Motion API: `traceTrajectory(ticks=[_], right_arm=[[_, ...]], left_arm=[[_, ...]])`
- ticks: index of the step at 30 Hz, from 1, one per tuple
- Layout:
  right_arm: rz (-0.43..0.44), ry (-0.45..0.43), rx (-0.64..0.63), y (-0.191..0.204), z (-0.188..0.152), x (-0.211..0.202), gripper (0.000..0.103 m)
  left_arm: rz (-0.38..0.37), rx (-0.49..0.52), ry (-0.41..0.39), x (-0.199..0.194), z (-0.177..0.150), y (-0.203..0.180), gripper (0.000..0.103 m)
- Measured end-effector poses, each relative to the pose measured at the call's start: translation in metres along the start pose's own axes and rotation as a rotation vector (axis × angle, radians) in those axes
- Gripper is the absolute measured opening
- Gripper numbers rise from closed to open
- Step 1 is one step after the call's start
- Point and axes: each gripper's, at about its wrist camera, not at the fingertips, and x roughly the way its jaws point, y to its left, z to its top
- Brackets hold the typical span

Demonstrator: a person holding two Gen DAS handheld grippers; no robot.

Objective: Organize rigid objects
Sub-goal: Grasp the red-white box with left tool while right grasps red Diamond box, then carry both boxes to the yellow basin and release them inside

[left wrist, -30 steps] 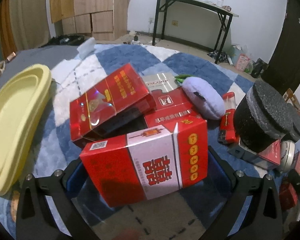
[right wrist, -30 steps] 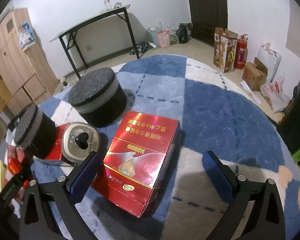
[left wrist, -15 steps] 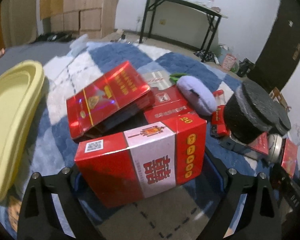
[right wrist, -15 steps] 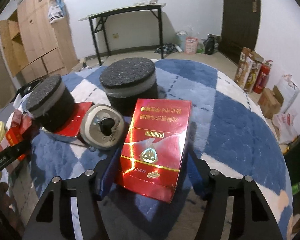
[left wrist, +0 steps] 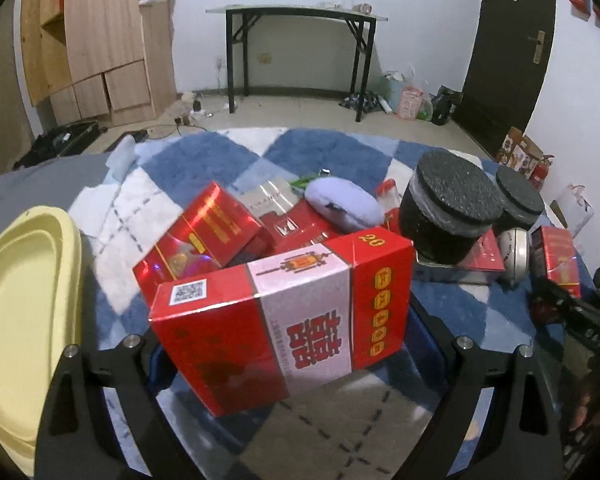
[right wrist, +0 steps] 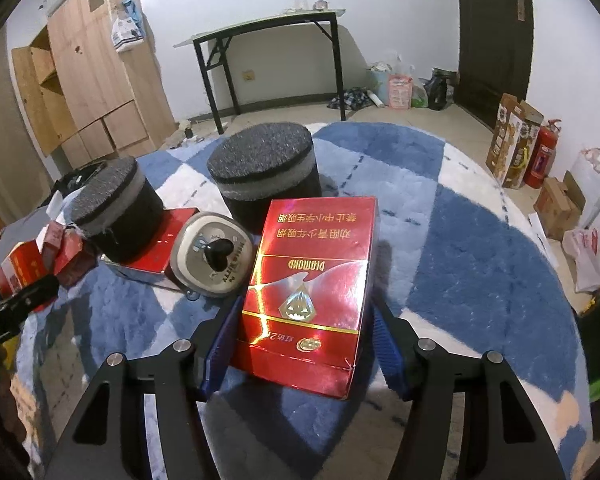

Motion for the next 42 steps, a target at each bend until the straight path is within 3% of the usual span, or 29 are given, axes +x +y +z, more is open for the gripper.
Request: traceTrajectory(ticks=[5,11,23,31,38,42], right_arm=[[0.019,-0.058,-0.008,-0.018,0.002,-0.021,0.061],[0.043,0.007,-0.004,-0.027,-0.006,-0.009,0.061],[0.038,-0.042,0.013,-0.027,-0.001,-0.024,0.06],[0.045,0.0,0.026,-0.03,-0.004,-0.015,0.06],[0.073,-0.062,-0.037,-0.009,0.003,-0.036,0.06],[0.182,-0.093,-0.058,0.021,0.004,-0.055,0.06]], left_arm=[[-0.035,-0.007,0.024,0.003,0.0,-0.001,0.094],[-0.035,-0.01,-0.016,-0.011,0.007,0.008,0.094],[0.008,-0.028,-0.073,-0.03,0.017,0.027,0.094],[0.017,-0.017,-0.116,-0.052,0.021,0.04,0.094],[0.091,-0.095,-0.151,-0.083,0.034,0.107,0.094],[0.229,-0.302,-0.227,-0.121,0.036,0.19,0.094]])
